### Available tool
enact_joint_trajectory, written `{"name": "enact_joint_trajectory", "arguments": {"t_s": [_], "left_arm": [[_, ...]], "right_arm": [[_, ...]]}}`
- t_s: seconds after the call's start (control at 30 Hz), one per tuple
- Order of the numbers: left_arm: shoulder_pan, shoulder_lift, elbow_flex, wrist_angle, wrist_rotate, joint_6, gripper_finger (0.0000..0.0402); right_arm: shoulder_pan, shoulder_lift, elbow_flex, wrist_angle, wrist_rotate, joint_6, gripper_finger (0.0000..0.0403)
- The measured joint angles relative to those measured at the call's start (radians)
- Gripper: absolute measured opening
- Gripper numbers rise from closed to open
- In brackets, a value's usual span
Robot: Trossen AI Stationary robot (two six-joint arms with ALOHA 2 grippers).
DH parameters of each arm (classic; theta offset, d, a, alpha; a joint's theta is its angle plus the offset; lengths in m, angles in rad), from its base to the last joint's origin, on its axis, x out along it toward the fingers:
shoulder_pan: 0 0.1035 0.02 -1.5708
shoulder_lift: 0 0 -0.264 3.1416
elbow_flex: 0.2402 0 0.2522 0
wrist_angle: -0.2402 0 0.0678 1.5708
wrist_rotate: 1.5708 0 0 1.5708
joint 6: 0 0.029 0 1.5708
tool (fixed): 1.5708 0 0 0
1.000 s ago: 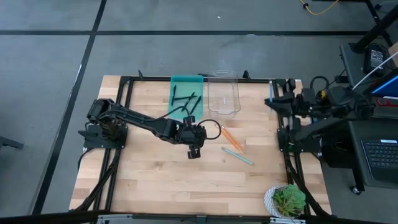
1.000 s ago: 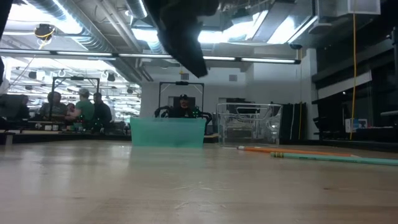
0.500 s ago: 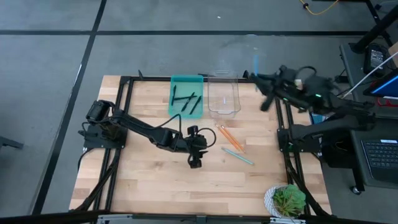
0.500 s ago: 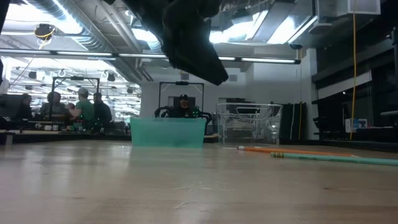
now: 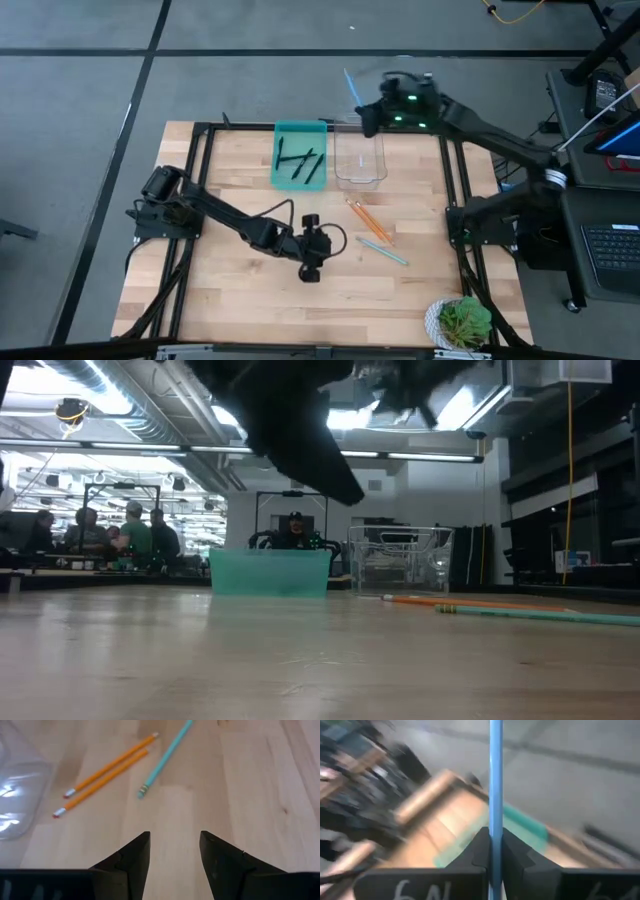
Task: Sort pens & pencils
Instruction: Put the blue pencil into the transparent bin
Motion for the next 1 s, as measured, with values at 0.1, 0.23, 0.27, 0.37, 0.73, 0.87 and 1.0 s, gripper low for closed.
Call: {"name": "enact_joint_trajectory", "arguments": {"t_s": [0.1, 0.23, 0.27, 0.37, 0.73, 0.87, 1.0], "left_arm": [[-0.016, 0.014, 0.000, -0.018, 0.002, 0.000, 0.0165], [-0.026, 0.016, 0.000, -0.060, 0.003, -0.007, 0.0165], [-0.025, 0.016, 0.000, -0.064, 0.003, -0.010, 0.0165], [-0.019, 0.014, 0.000, -0.072, 0.003, -0.005, 0.0165], [0.018, 0.013, 0.000, -0.089, 0.003, -0.026, 0.0165], [0.023, 0.013, 0.000, -0.088, 0.004, -0.027, 0.0165], [0.027, 0.013, 0.000, -0.088, 0.006, -0.031, 0.0165]], "right_arm": [[-0.043, 0.086, -0.009, -0.064, 0.000, 0.020, 0.0023], [-0.071, 0.180, -0.040, -0.109, 0.003, 0.037, 0.0023], [-0.074, 0.195, -0.051, -0.110, 0.003, 0.043, 0.0023], [-0.081, 0.223, -0.080, -0.108, 0.000, 0.097, 0.0023], [-0.079, 0.253, -0.196, -0.115, 0.016, 0.171, 0.0023], [-0.079, 0.253, -0.231, -0.106, 0.012, 0.165, 0.0031], [-0.080, 0.253, -0.253, -0.075, 0.015, 0.165, 0.0079]]}}
